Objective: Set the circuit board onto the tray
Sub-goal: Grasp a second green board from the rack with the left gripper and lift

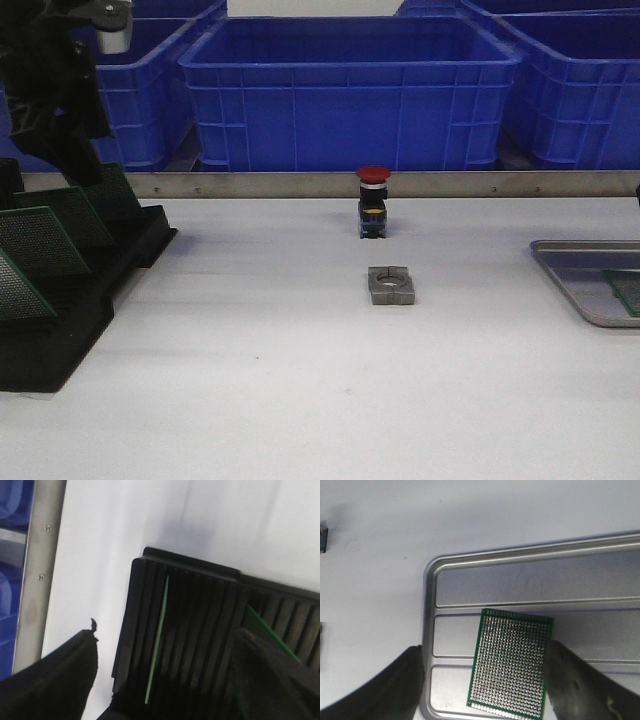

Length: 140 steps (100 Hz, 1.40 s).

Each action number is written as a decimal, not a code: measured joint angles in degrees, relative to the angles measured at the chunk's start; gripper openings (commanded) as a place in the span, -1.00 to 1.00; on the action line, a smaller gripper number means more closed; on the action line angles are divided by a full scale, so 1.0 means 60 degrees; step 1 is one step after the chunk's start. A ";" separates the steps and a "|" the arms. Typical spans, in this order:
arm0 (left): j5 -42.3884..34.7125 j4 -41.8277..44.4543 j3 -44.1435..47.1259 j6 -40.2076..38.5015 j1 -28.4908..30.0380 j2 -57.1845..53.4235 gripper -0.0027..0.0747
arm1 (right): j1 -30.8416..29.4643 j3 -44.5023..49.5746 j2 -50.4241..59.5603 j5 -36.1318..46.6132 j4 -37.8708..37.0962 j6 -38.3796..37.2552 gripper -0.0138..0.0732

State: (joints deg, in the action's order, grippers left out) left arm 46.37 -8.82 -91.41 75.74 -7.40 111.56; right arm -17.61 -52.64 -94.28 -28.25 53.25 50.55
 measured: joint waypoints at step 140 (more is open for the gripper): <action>0.0411 -0.0464 -0.0091 0.0011 0.0003 -0.0843 -0.98 | 0.0000 0.0000 0.0000 0.0034 0.0000 0.0123 0.53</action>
State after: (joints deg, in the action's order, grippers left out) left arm 48.83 -11.60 -91.96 75.81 -7.38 106.51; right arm -17.61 -52.64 -94.28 -28.05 53.25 51.29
